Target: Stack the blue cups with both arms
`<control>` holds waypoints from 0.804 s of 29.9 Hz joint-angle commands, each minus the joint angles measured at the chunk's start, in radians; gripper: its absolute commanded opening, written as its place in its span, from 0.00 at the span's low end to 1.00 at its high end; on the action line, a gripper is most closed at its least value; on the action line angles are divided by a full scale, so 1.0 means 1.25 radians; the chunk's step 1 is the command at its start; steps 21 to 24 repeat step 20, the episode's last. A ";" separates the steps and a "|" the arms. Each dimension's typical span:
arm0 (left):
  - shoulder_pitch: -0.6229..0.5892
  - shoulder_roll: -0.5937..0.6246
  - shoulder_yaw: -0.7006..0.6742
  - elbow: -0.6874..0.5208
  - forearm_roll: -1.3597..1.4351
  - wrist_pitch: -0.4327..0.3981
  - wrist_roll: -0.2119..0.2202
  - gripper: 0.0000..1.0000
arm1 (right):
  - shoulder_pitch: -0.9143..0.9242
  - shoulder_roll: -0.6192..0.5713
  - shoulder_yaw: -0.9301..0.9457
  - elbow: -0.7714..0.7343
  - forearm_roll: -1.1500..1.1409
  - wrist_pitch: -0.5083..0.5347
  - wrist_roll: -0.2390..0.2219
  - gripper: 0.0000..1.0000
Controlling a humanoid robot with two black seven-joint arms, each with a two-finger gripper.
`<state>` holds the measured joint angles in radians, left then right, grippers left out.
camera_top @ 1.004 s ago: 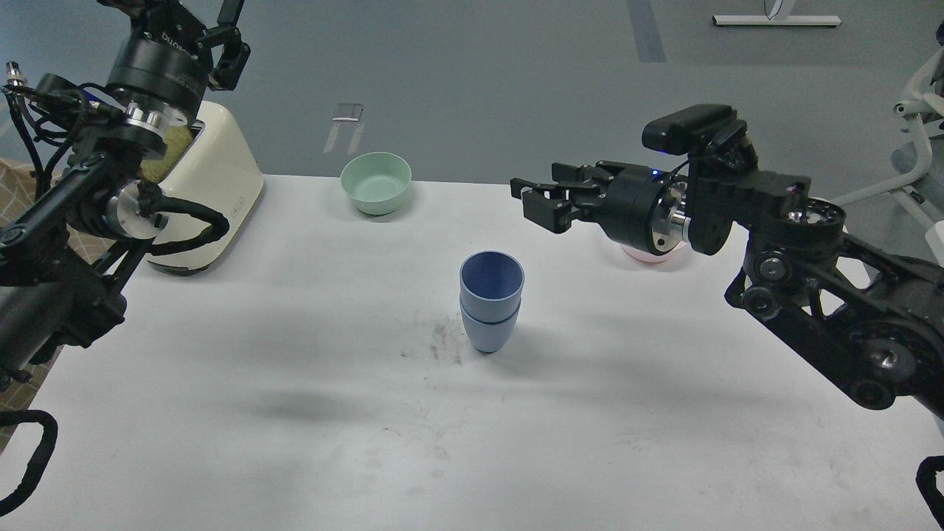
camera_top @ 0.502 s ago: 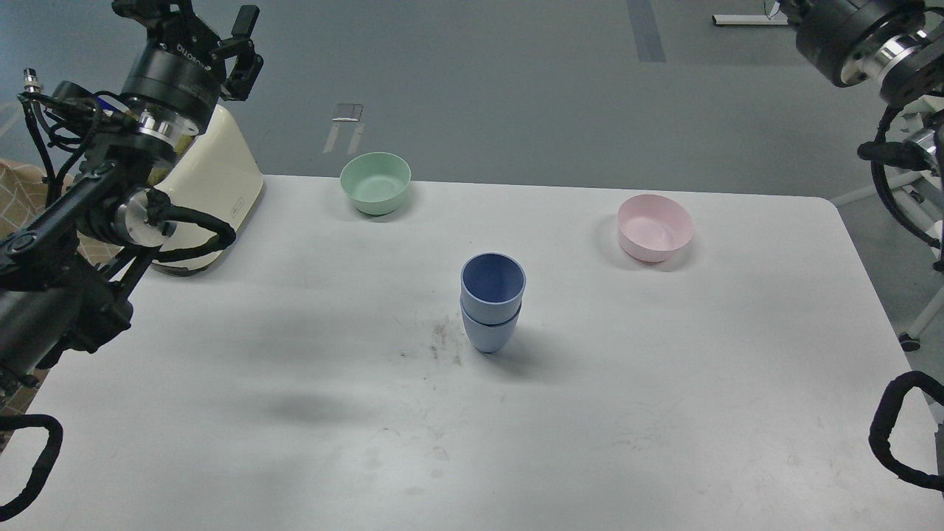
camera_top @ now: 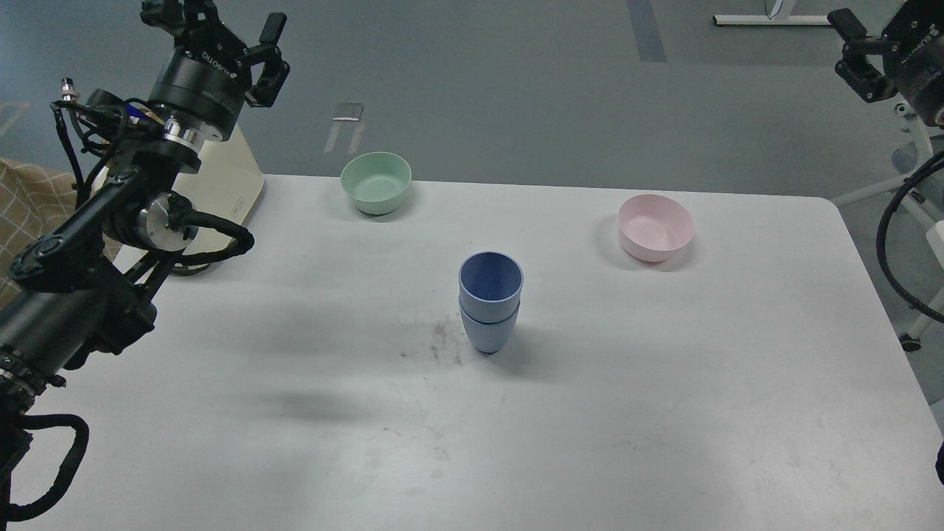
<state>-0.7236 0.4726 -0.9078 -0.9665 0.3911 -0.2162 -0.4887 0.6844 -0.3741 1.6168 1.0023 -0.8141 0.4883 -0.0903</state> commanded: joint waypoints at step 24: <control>0.003 -0.041 -0.026 0.011 -0.021 -0.034 0.000 0.98 | -0.057 0.049 0.060 -0.086 0.214 0.000 0.001 1.00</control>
